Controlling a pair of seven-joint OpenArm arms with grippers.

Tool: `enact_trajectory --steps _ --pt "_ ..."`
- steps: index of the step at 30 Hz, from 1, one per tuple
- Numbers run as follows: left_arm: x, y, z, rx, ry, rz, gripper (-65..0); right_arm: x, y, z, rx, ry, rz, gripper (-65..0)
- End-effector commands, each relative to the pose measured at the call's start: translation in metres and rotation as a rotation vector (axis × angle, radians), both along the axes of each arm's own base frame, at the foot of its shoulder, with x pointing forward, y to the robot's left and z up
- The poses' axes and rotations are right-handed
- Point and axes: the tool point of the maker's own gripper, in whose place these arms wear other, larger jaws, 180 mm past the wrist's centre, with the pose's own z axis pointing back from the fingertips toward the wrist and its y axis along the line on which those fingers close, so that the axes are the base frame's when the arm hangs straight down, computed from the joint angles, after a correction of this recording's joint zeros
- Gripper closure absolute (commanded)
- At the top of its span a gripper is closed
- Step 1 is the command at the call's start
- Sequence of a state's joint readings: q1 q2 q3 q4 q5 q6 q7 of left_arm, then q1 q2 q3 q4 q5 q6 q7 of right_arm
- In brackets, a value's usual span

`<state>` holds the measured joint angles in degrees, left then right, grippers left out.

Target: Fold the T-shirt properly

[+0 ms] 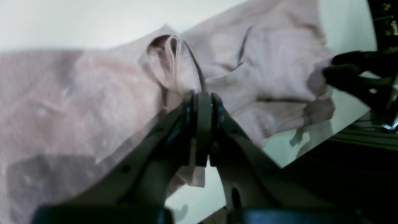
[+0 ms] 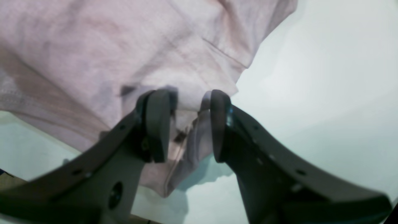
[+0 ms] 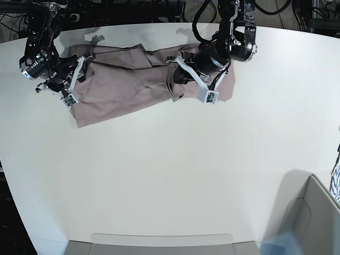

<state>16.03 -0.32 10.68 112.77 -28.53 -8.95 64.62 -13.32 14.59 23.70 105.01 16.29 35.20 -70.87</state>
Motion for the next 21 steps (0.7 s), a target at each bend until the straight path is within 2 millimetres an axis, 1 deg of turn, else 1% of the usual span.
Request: enact_trajectory --steps 1,3,4,5,9,11,13,15,18,19,20,21 --pt "0.005 -0.004 0.012 -0.026 -0.035 0.0 -4.6 0.008 -0.003 0.01 -0.014 -0.036 0.015 -22.5" --pt "0.004 -0.004 0.012 -0.027 -0.037 0.0 -13.7 0.008 -0.003 0.01 -0.014 -0.036 0.015 -22.5" --pt "0.004 -0.004 0.013 -0.027 -0.038 0.0 -16.0 0.008 -0.003 0.01 -0.014 -0.038 0.015 -22.5" --pt "0.004 -0.004 0.014 -0.026 -0.043 -0.002 -16.3 0.009 -0.003 0.01 -0.014 -0.039 0.015 -22.5" --pt "0.003 -0.014 0.025 -0.038 -0.075 -0.038 -12.5 0.011 -0.004 0.012 -0.015 -0.046 0.013 -22.5" --pt "0.005 -0.012 0.026 -0.037 -0.086 -0.029 -10.6 0.012 -0.003 0.014 -0.014 -0.054 0.014 -22.4" --pt "0.006 -0.011 0.026 -0.036 -0.088 -0.027 -9.2 0.02 -0.001 0.02 0.006 -0.083 0.013 -22.4" --pt "0.007 -0.009 0.026 -0.034 -0.088 -0.023 -8.6 0.026 -0.005 0.031 0.079 -0.141 -0.027 -22.4" --pt "0.007 -0.007 0.025 -0.032 -0.085 -0.017 -8.3 0.032 -0.012 0.049 0.27 -0.217 -0.109 -22.4" --pt "0.007 -0.007 0.024 -0.032 -0.084 -0.017 -8.3 0.032 -0.016 0.05 0.321 -0.226 -0.137 -22.4" --pt "0.006 -0.007 0.024 -0.03 -0.082 -0.018 -8.3 0.03 -0.024 0.049 0.356 -0.22 -0.162 -22.4" --pt "0.006 -0.005 0.023 -0.023 -0.082 -0.02 -8.3 0.029 -0.029 0.044 0.385 -0.201 -0.178 -22.4"
